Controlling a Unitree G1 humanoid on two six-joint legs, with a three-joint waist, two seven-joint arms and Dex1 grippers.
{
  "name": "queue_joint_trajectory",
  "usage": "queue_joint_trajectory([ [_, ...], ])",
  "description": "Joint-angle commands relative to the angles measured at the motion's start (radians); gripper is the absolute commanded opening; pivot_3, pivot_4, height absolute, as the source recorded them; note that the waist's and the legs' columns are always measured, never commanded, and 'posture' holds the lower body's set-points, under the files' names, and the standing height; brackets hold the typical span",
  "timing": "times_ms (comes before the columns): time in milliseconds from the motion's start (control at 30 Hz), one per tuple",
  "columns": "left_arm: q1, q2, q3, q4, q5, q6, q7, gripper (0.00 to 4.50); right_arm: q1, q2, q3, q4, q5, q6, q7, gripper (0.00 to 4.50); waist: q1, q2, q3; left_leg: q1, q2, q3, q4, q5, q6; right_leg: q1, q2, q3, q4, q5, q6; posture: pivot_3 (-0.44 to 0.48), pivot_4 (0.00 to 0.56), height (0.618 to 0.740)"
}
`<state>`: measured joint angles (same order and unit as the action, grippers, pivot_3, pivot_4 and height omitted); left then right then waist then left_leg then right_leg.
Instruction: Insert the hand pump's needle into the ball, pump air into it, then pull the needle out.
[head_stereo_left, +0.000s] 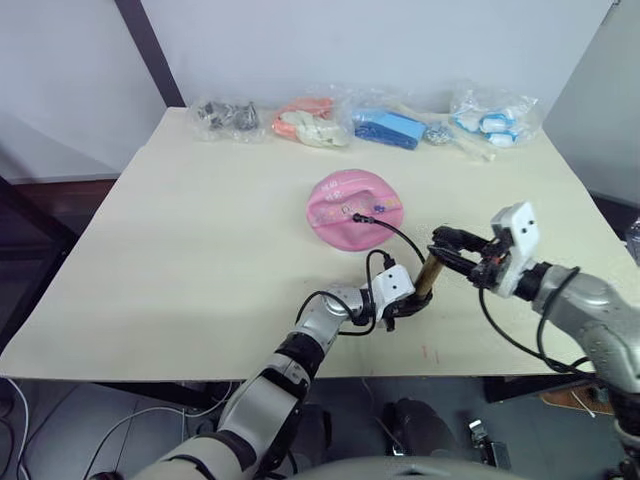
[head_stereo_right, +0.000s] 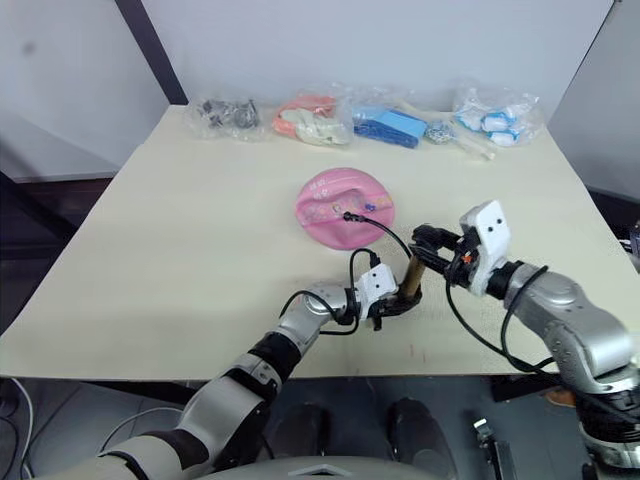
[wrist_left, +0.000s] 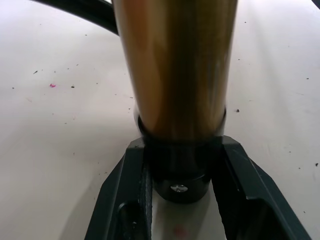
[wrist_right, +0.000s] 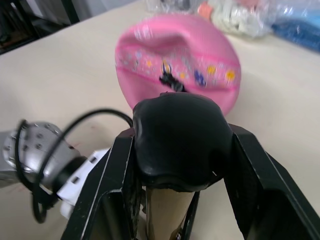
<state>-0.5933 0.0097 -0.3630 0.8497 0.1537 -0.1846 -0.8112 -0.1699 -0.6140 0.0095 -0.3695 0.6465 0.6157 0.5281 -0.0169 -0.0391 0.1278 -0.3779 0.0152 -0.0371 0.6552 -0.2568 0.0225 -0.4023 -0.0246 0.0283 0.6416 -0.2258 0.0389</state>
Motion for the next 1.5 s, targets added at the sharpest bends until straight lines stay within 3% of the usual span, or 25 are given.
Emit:
queue_joint_trajectory([
  [33,0.026,0.007,-0.037,0.019,0.028,0.007,-0.025,1.14,0.068,0.002,0.096,0.115,-0.084,0.063,0.011,1.70,0.000,0.000,-0.002,0.000,0.000,0.000,-0.001,0.000,0.000,0.000,0.000,0.000,0.000,0.000,0.000,0.000,0.150,0.740],
  [167,0.023,0.005,-0.037,0.029,0.030,0.005,-0.022,1.14,0.014,-0.022,0.003,0.027,-0.032,0.096,0.005,1.70,0.001,0.001,-0.002,0.001,0.001,0.000,-0.001,0.000,0.000,0.000,0.001,0.000,0.000,0.000,-0.001,0.000,0.150,0.740],
  [433,0.022,-0.003,-0.042,0.087,0.043,-0.028,-0.013,1.13,-0.234,-0.192,-0.233,-0.192,0.205,0.313,-0.021,1.70,0.007,0.019,0.015,-0.006,-0.004,0.000,-0.001,0.000,0.000,-0.005,-0.003,0.000,0.000,0.002,0.003,0.000,0.150,0.740],
  [733,-0.001,-0.082,-0.051,0.162,0.047,-0.108,0.004,1.13,-0.295,-0.271,-0.272,-0.259,0.313,0.412,-0.038,1.70,0.022,0.017,0.018,-0.009,-0.009,-0.002,-0.002,0.000,0.000,-0.005,-0.010,-0.002,-0.002,0.000,0.006,0.000,0.150,0.740],
  [1100,-0.040,-0.116,-0.038,0.204,0.042,-0.132,-0.001,1.13,-0.138,-0.230,-0.210,-0.244,0.242,0.358,-0.037,1.70,0.047,0.018,0.017,-0.018,-0.013,-0.009,0.000,0.000,0.000,-0.005,-0.015,-0.008,-0.010,0.004,0.009,0.000,0.150,0.740],
  [1233,-0.032,-0.090,-0.037,0.203,0.046,-0.138,-0.006,1.13,0.043,-0.155,-0.064,-0.162,0.087,0.240,-0.012,1.70,0.043,0.015,0.014,-0.018,-0.013,-0.012,0.000,0.000,0.000,-0.003,-0.015,-0.012,-0.011,0.004,0.009,0.000,0.150,0.740],
  [1400,-0.032,-0.079,-0.031,0.200,0.046,-0.134,-0.006,1.13,0.183,-0.105,0.081,-0.061,-0.070,0.107,0.032,1.65,0.027,0.012,0.006,-0.012,-0.012,-0.013,0.000,0.000,0.000,0.002,-0.012,-0.013,-0.011,0.002,0.010,0.000,0.150,0.740],
  [1433,-0.033,-0.078,-0.030,0.199,0.047,-0.132,-0.004,1.13,0.187,-0.102,0.068,-0.067,-0.071,0.099,0.035,1.65,0.026,0.011,0.002,-0.003,-0.010,-0.013,-0.003,0.000,0.000,0.010,-0.012,-0.012,-0.012,-0.001,0.008,0.000,0.150,0.740],
  [1500,-0.035,-0.078,-0.027,0.200,0.049,-0.130,-0.002,1.13,0.178,-0.095,0.031,-0.079,-0.058,0.096,0.036,1.65,0.026,0.009,-0.001,-0.001,-0.009,-0.014,-0.003,0.000,0.000,0.012,-0.011,-0.014,-0.013,-0.002,0.007,0.000,0.150,0.740],
])
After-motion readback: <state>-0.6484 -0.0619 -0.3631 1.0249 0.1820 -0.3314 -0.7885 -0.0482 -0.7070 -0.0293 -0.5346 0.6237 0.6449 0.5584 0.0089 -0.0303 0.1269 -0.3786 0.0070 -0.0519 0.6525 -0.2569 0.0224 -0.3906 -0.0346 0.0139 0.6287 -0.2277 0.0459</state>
